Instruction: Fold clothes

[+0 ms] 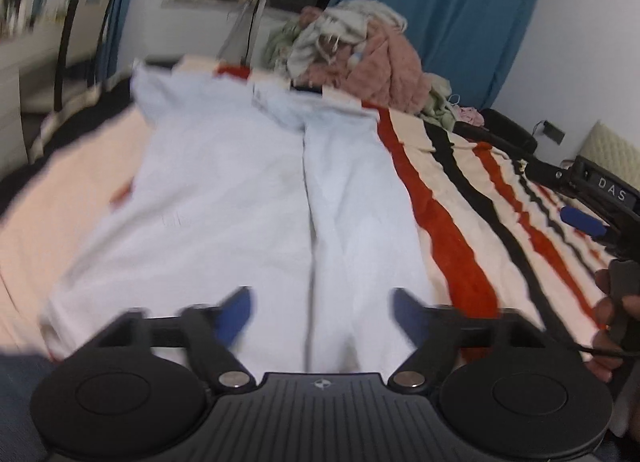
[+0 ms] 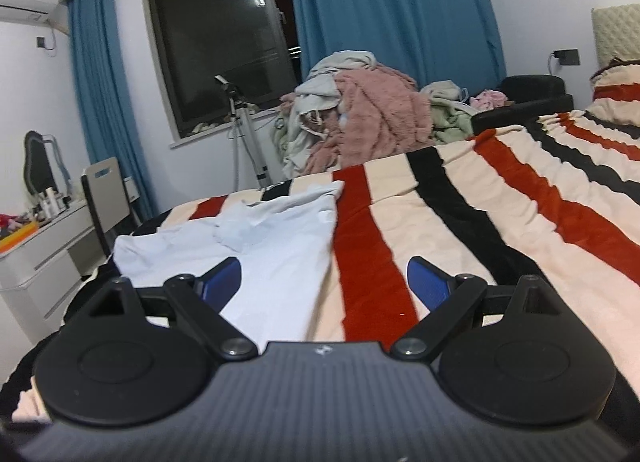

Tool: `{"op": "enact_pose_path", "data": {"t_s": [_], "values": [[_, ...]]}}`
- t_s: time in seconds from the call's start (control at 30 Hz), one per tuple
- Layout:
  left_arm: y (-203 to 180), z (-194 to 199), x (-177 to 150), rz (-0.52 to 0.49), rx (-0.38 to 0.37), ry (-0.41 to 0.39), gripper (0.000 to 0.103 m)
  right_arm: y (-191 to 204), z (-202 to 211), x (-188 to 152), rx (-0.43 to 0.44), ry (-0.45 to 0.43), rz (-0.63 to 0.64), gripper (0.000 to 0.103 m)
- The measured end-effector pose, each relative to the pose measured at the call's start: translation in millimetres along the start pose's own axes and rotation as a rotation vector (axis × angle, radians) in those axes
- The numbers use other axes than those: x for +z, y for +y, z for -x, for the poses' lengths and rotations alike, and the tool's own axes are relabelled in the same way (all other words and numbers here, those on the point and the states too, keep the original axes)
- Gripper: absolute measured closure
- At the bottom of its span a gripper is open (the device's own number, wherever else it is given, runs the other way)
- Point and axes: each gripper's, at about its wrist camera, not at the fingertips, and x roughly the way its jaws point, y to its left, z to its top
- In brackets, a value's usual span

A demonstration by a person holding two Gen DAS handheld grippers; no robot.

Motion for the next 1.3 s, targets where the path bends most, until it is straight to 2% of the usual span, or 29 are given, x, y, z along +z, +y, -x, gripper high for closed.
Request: {"op": "enact_pose_path", "data": {"t_s": [0.07,0.13,0.2,0.37,0.47,0.6,0.93,1.1,1.3], "values": [[-5,3,10,-0.053,0.023,-0.038,0.014,6,0,-1,0.014,-0.005,0.018,0.012],[-9,3,24,-0.09,0.03,-0.061,0.005,10,1,-3,0.029,-0.011,0.032,0.012],[-10,2,38,-0.12,0.037,-0.089,0.0,14,2,-4,0.039,-0.014,0.041,0.012],[-7,-7,59,-0.172,0.056,-0.146,0.0,23,1,-9,0.056,-0.012,0.056,0.012],[3,-19,57,-0.156,0.08,-0.165,0.0,29,0,-11,0.065,-0.011,0.065,0.012],[25,-24,51,-0.065,0.069,-0.154,0.0,38,-4,-18,0.067,-0.005,0.083,0.012],[29,-22,46,-0.067,0.079,-0.167,0.0,52,-5,-26,0.073,0.005,0.118,0.012],[25,-21,42,-0.083,0.096,-0.18,0.0,51,-7,-24,0.056,0.013,0.087,0.012],[29,-27,43,-0.065,0.116,-0.166,0.0,63,-17,-2,0.025,0.001,0.101,0.012]]}}
